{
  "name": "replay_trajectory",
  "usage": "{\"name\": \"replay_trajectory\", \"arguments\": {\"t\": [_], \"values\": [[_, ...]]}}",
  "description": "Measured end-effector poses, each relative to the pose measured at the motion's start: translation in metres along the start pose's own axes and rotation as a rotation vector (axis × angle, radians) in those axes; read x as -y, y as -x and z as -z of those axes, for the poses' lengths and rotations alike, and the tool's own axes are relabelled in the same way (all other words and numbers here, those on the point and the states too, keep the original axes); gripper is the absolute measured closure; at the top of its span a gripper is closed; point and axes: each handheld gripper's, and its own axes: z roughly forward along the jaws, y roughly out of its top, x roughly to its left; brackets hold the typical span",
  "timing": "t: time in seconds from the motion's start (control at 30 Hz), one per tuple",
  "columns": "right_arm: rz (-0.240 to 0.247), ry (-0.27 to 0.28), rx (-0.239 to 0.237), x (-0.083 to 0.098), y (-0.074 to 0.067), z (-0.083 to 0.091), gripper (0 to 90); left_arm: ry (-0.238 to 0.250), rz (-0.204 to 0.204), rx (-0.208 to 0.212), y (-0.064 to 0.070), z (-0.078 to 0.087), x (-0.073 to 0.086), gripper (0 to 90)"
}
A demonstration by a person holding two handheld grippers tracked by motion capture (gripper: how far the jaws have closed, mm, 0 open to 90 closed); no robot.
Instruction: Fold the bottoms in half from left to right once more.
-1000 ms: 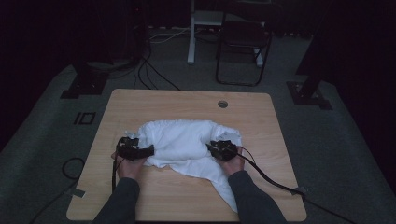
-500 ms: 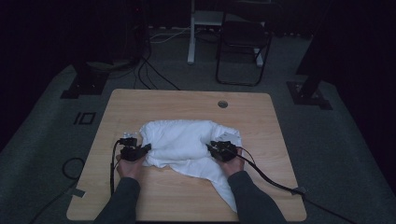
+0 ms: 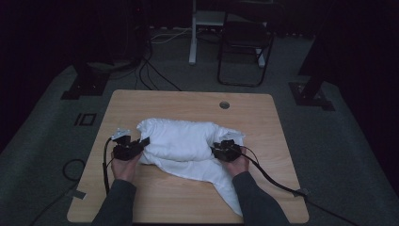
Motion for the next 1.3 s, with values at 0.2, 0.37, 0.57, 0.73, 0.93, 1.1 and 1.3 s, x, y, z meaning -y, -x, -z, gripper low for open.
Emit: {"name": "replay_trajectory", "arguments": {"t": [0.2,0.37,0.57,0.73,0.93,1.1,1.3], "values": [[-0.058,0.134,-0.008,-0.022,0.005,0.031,54.2,0.028,-0.009,0.009,0.005,0.004,-0.007,77.7],[-0.022,0.153,-0.037,-0.032,-0.01,0.029,52.7,0.042,-0.027,0.019,0.012,0.007,-0.013,77.7],[-0.012,0.098,-0.057,-0.031,-0.021,0.003,52.6,0.072,-0.052,0.043,0.019,0.015,-0.021,77.8],[0.003,0.035,-0.043,-0.018,-0.026,-0.019,52.6,0.092,-0.088,0.064,0.031,0.019,-0.029,77.9],[0.12,-0.023,0.039,-0.02,-0.052,-0.032,52.7,0.126,-0.125,0.096,0.049,0.023,-0.042,78.2],[0.148,-0.029,0.038,-0.025,-0.075,-0.047,52.8,0.143,-0.172,0.113,0.063,0.027,-0.052,78.6],[0.152,-0.021,-0.009,-0.031,-0.097,-0.059,51.2,0.137,-0.194,0.12,0.072,0.023,-0.055,78.7]]}}
